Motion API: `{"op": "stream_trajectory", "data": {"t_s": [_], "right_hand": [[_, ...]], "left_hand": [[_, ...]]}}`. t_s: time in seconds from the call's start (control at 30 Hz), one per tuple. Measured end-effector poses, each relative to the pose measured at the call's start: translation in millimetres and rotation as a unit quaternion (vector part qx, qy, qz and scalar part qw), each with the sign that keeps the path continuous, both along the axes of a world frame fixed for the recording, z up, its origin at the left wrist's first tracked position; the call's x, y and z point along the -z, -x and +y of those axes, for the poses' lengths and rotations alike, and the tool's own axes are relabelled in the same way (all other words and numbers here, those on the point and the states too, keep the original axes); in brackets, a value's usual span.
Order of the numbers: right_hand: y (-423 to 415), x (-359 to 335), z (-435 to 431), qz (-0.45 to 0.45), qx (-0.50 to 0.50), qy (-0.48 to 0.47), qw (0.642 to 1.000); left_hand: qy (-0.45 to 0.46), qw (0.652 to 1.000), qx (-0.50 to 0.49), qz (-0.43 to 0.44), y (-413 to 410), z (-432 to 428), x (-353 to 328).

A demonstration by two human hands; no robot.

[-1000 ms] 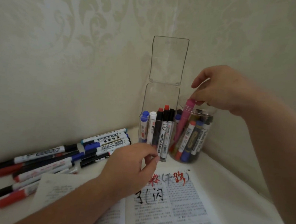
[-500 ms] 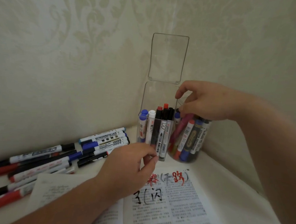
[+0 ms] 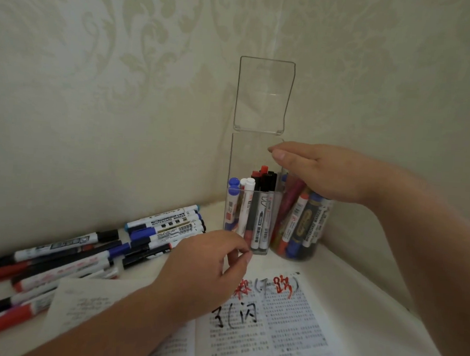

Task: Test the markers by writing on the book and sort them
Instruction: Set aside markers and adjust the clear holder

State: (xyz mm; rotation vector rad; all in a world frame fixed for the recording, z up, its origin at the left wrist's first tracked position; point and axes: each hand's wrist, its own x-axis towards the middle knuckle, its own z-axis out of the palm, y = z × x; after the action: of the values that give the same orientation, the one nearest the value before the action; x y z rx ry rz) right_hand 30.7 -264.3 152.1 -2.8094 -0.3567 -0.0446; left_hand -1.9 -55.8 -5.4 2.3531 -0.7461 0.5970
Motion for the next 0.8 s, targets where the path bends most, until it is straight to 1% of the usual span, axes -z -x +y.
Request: {"op": "stream_trajectory", "data": {"t_s": [0.1, 0.23, 0.4, 0.5, 0.57, 0.63, 0.7, 0.73, 0.8], "right_hand": [[0, 5, 1, 0.021, -0.016, 0.001, 1.000], [-2, 5, 2, 0.018, -0.019, -0.001, 1.000], [4, 1, -7, -0.077, -0.023, -0.054, 0.995], [10, -7, -13, -0.085, -0.027, -0.085, 0.992], [9, -7, -15, -0.086, -0.032, -0.088, 0.992], [5, -3, -18, -0.106, -0.034, -0.089, 0.990], [2, 0, -22, -0.162, -0.042, -0.110, 0.980], [0, 2, -25, -0.212, -0.051, -0.125, 0.968], [-3, 1, -32, -0.350, -0.068, -0.155, 0.921]], "left_hand": [[-0.004, 1.000, -0.004, 0.005, 0, 0, 0], [-0.002, 1.000, -0.005, 0.005, 0, 0, 0], [0.001, 1.000, -0.002, 0.003, -1, 1, 1], [0.000, 1.000, -0.001, 0.005, -2, 0, 1], [-0.002, 1.000, -0.002, 0.005, -2, 0, 1], [-0.003, 1.000, -0.003, 0.005, -1, 0, 0], [-0.003, 1.000, -0.003, 0.007, -1, 0, -1], [-0.002, 1.000, -0.002, 0.008, 0, 0, -1], [-0.003, 1.000, -0.003, 0.012, 0, 0, -2]]}}
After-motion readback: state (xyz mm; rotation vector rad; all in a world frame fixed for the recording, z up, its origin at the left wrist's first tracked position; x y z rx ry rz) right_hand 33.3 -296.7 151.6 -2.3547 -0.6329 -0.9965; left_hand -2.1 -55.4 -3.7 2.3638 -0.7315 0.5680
